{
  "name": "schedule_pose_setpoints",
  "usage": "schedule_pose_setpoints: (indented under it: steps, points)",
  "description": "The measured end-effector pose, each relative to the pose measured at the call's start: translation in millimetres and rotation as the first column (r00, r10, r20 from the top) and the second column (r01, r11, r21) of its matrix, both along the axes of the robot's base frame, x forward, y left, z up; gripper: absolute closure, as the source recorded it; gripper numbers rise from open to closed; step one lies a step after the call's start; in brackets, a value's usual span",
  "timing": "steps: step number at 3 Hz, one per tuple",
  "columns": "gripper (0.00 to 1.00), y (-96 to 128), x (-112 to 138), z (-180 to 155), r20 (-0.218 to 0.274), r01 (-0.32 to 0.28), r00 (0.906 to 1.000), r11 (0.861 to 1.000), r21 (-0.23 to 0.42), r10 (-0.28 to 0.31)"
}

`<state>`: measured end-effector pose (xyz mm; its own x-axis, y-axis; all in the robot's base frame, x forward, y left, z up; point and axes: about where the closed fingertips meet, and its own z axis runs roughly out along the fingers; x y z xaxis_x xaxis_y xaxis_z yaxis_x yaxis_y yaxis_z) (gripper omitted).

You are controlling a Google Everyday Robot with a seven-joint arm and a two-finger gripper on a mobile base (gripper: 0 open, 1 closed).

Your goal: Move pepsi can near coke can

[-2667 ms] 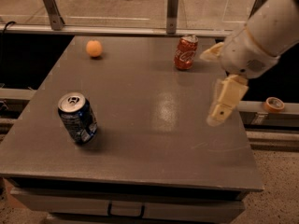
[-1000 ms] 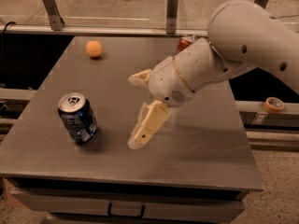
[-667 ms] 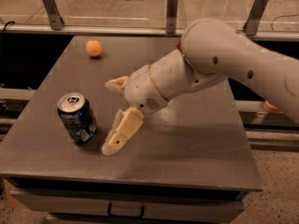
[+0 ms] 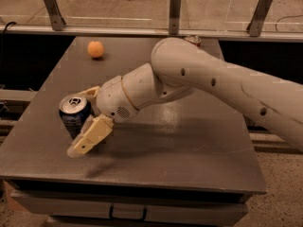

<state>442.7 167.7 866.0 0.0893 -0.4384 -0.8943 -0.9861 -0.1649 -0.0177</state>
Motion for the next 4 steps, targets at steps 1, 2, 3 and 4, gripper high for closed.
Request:
schedule_pose_setpoints:
  steps: [1, 2, 3, 4]
  points:
    - [0.39, 8, 4, -2, -0.005, 0.007, 1.0000, 0.999, 0.033, -0.007]
    - [0.62, -2, 10, 5, -0.011, 0.044, 0.9990, 0.998, 0.041, -0.044]
    - [0.86, -32, 25, 21, 0.028, 0.117, 0.9926, 0.993, 0.032, -0.118]
    - [1.00, -91, 55, 60, 0.139, 0.221, 0.9657, 0.975, 0.003, -0.219]
